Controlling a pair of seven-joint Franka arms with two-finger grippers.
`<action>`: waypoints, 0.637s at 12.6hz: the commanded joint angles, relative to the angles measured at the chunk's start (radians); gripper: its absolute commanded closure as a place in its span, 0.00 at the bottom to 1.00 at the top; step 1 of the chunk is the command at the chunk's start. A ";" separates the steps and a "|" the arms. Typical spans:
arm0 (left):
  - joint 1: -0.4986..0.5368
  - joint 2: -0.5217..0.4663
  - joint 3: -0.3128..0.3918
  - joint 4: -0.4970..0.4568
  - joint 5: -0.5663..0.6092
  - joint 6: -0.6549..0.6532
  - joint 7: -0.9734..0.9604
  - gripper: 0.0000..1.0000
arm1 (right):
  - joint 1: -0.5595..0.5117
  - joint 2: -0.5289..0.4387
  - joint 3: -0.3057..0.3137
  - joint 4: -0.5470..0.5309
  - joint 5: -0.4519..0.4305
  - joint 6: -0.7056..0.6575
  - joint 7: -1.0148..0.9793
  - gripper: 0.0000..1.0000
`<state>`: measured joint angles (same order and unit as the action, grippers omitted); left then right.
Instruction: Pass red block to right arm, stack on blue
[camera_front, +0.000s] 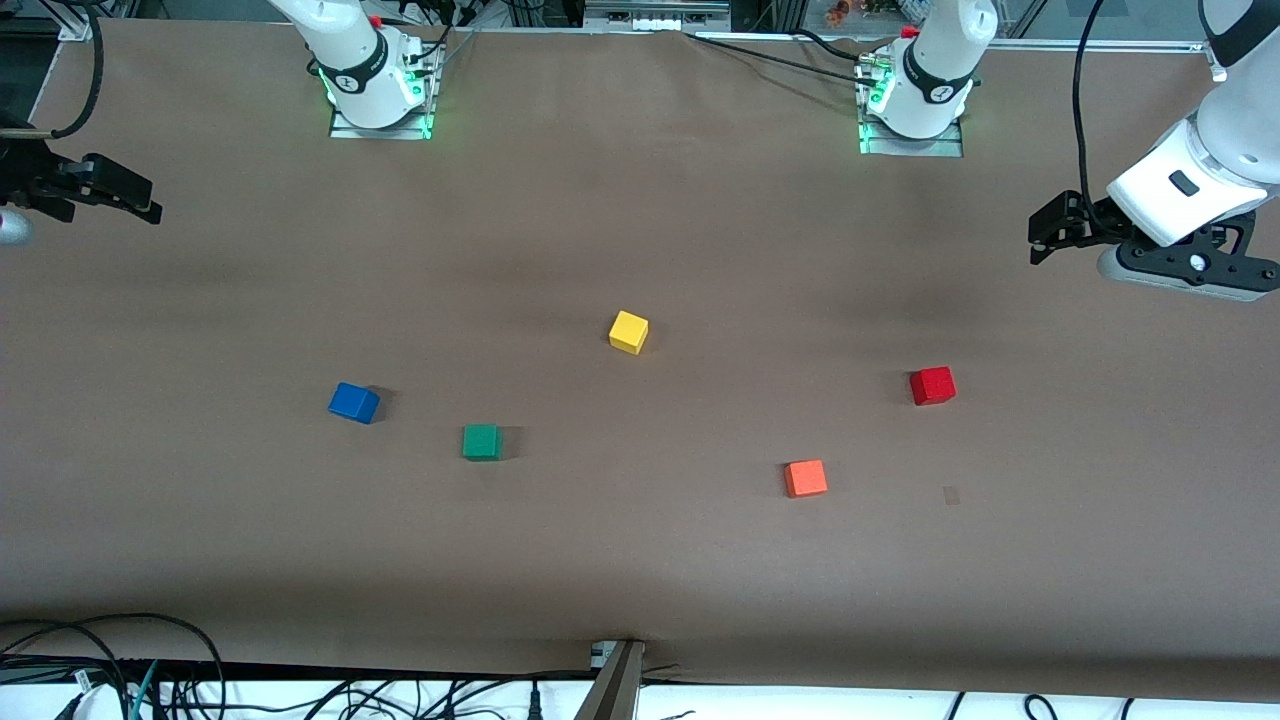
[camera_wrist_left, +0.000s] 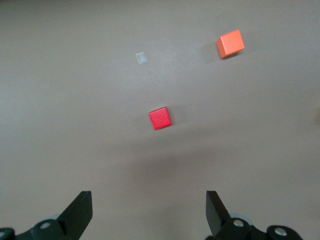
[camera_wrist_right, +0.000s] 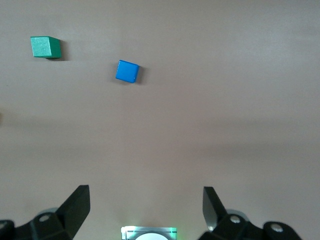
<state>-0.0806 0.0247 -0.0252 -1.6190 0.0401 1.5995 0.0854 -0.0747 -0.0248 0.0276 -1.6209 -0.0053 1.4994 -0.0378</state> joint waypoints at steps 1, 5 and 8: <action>0.004 0.026 0.001 0.016 -0.006 0.005 0.002 0.00 | -0.010 -0.010 0.009 -0.001 0.005 -0.011 0.009 0.00; 0.030 0.038 0.010 0.016 -0.066 0.008 -0.003 0.00 | -0.010 -0.010 0.009 -0.001 0.007 -0.011 0.009 0.00; 0.041 0.043 0.011 0.016 -0.085 0.010 -0.003 0.00 | -0.010 -0.010 0.009 0.001 0.007 -0.010 0.009 0.00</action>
<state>-0.0465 0.0582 -0.0142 -1.6192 -0.0224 1.6079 0.0826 -0.0747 -0.0249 0.0280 -1.6209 -0.0053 1.4994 -0.0378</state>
